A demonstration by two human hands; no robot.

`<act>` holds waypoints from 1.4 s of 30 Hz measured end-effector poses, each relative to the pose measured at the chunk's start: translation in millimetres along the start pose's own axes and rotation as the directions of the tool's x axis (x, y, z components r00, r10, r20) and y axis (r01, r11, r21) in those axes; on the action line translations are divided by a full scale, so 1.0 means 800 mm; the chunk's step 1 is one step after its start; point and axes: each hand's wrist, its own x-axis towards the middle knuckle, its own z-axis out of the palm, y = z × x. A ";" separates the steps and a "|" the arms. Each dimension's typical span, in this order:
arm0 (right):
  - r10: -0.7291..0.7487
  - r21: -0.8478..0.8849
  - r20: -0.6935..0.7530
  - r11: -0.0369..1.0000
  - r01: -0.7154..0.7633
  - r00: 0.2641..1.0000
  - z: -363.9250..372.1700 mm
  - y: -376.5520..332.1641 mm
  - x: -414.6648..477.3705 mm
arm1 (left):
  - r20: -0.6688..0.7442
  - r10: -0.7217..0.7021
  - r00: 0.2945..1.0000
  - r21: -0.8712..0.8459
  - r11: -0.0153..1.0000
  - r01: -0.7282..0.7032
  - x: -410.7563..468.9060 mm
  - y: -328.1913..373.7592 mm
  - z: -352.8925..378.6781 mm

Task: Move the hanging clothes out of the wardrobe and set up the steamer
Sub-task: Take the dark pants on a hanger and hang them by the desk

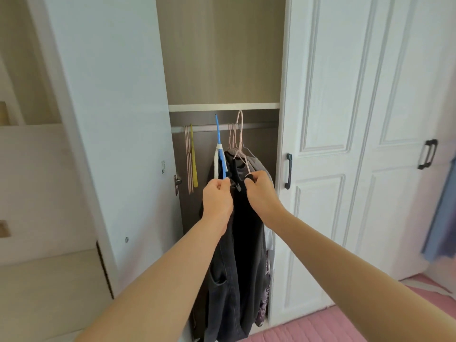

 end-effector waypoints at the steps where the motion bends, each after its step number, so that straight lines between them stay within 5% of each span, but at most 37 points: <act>1: -0.003 -0.006 -0.001 1.000 0.003 1.000 -0.007 -0.006 -0.015 | 0.006 0.007 1.000 0.000 1.000 -0.007 -0.014 0.007 -0.005; 16: -0.095 -0.033 -0.052 0.995 0.093 0.994 -0.066 -0.087 -0.205 | 0.072 0.077 0.994 -0.076 0.995 -0.071 -0.190 0.091 -0.089; 30: -0.068 -0.065 -0.097 0.996 0.062 0.993 -0.037 -0.118 -0.364 | 0.190 -0.046 0.981 -0.198 0.977 0.085 -0.314 0.073 -0.191; 37: -0.033 -0.064 -0.118 0.998 0.025 0.992 -0.030 -0.123 -0.460 | 0.352 -0.108 0.930 -0.312 0.923 0.225 -0.378 0.062 -0.246; 42: -0.043 -0.075 -0.084 0.996 0.037 0.995 -0.037 -0.132 -0.520 | 0.554 -0.049 0.831 -0.404 0.857 0.320 -0.421 0.067 -0.278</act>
